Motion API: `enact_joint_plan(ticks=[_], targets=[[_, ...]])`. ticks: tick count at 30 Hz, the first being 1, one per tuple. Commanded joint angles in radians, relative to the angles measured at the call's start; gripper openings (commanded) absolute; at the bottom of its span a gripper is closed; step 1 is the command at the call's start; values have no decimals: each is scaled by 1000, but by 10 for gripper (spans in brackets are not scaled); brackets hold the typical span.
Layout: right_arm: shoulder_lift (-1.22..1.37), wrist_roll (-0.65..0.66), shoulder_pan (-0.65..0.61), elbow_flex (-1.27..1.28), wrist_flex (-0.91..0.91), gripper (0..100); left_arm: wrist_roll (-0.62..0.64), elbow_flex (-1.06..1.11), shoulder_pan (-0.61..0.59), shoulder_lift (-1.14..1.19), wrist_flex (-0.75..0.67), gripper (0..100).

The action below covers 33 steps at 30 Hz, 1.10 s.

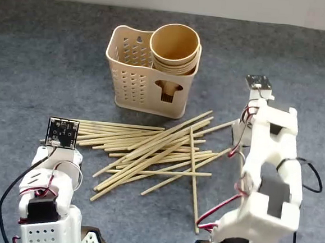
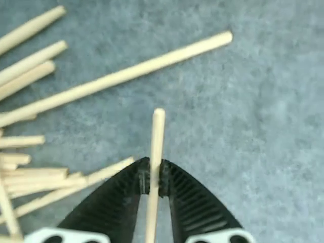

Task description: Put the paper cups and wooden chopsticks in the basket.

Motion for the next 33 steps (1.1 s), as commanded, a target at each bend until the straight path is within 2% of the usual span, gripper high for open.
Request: enact_joint_plan(ticks=[1, 14, 22, 29, 33], targets=[[-222, -3, -2, 22, 82, 6, -8, -7, -13, -8, -20, 5], [-788, -6, -22, 309, 90, 6, -8, 22, 1, -8, -20, 5], [-1093, -6, -21, 443, 91, 6, -8, 93, 124, -8, -63, 5], [-1314, -8, -21, 443, 239, 6, -8, 113, 128, -8, -98, 5], [-1406, -8, -22, 441, 265, 6, -8, 113, 131, -8, -98, 5]])
